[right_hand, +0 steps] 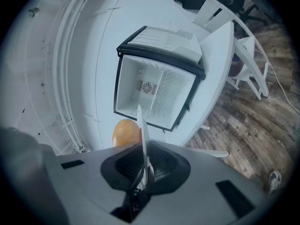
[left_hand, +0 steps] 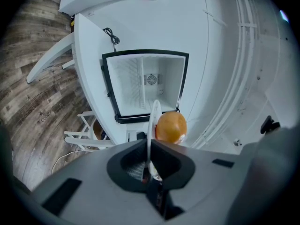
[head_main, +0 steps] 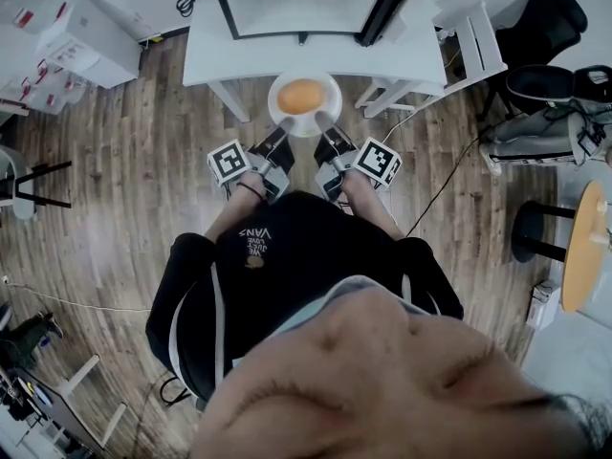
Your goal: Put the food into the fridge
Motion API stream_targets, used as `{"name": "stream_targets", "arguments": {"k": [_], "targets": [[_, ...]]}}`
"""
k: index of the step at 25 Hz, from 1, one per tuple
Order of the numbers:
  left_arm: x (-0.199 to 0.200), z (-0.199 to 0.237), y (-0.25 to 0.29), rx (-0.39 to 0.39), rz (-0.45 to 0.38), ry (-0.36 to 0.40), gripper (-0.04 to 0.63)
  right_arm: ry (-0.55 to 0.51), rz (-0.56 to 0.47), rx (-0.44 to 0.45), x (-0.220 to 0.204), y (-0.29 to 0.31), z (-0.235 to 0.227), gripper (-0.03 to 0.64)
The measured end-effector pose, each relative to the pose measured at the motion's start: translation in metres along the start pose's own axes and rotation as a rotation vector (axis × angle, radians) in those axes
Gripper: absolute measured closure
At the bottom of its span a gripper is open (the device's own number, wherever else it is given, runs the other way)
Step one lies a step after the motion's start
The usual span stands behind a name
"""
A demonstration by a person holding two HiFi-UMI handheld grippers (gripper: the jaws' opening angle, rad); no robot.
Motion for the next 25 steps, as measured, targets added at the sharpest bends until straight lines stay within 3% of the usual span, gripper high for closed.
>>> {"name": "stream_targets", "arguments": {"k": [7, 15, 19, 23, 25], "targets": [[0.014, 0.004, 0.005, -0.001, -0.015, -0.015, 0.565, 0.024, 0.005, 0.019, 0.005, 0.018, 0.001, 0.591], [0.038, 0.004, 0.020, -0.007, -0.001, -0.016, 0.565, -0.001, 0.005, -0.023, 0.020, 0.039, -0.002, 0.591], [0.050, 0.006, 0.029, -0.005, 0.012, -0.017, 0.565, 0.027, -0.010, 0.006, 0.026, 0.052, 0.000, 0.591], [0.061, 0.008, 0.038, -0.011, 0.030, -0.027, 0.565, 0.005, -0.021, -0.064, 0.034, 0.057, -0.008, 0.591], [0.067, 0.010, 0.042, -0.013, 0.039, -0.026, 0.565, 0.013, -0.035, -0.032, 0.037, 0.066, -0.005, 0.591]]}}
Point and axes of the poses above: the fingertips, and each gripper's own axes: y forward along the fingers, z to its left, x out of its top, the point moved 4 cm from there along -y, backward along the fingers, and after that the axes turned 1 degree about x, right-handed, at the moved point
